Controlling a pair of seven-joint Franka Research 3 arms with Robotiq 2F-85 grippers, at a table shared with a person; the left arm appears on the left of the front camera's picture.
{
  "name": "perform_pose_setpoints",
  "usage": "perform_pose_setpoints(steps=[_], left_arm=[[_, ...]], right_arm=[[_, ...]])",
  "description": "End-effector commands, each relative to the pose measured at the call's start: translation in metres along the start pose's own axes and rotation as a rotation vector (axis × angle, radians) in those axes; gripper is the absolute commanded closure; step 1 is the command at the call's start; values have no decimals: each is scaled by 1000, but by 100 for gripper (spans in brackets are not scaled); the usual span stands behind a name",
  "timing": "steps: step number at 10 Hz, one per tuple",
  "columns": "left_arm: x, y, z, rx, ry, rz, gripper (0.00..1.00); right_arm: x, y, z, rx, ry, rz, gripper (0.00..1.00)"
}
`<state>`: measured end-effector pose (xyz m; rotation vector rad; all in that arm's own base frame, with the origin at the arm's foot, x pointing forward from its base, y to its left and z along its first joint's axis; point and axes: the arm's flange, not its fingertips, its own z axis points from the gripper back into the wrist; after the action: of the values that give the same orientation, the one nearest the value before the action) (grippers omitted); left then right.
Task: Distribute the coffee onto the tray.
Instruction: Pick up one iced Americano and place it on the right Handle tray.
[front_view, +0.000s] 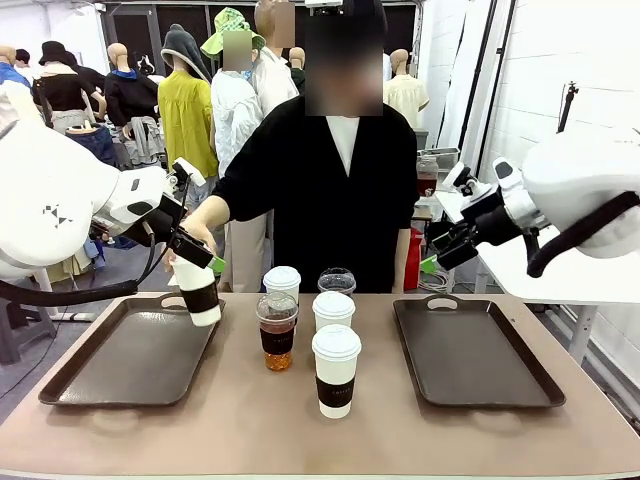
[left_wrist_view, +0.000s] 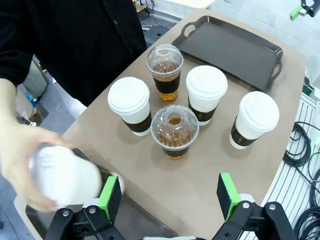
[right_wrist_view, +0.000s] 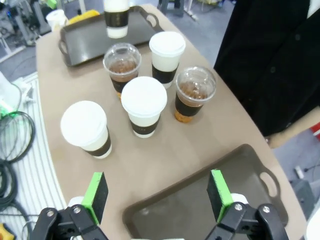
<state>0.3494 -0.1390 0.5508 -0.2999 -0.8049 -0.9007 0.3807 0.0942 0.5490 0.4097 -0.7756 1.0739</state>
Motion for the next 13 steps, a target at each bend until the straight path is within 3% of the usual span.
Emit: perform_pose_setpoints(steps=[1,4,7,13], left_arm=[[0,0,1,-2,-4,2,0],[0,0,1,-2,-4,2,0],[0,0,1,-2,-4,2,0],[0,0,1,-2,-4,2,0]], right_arm=[[15,-36,-3,49,87,57,0],[25,-86,-14,131,214,146,0],[27,-126,-22,100,310,230,0],[-1,-164,-67,182,440,261,0]])
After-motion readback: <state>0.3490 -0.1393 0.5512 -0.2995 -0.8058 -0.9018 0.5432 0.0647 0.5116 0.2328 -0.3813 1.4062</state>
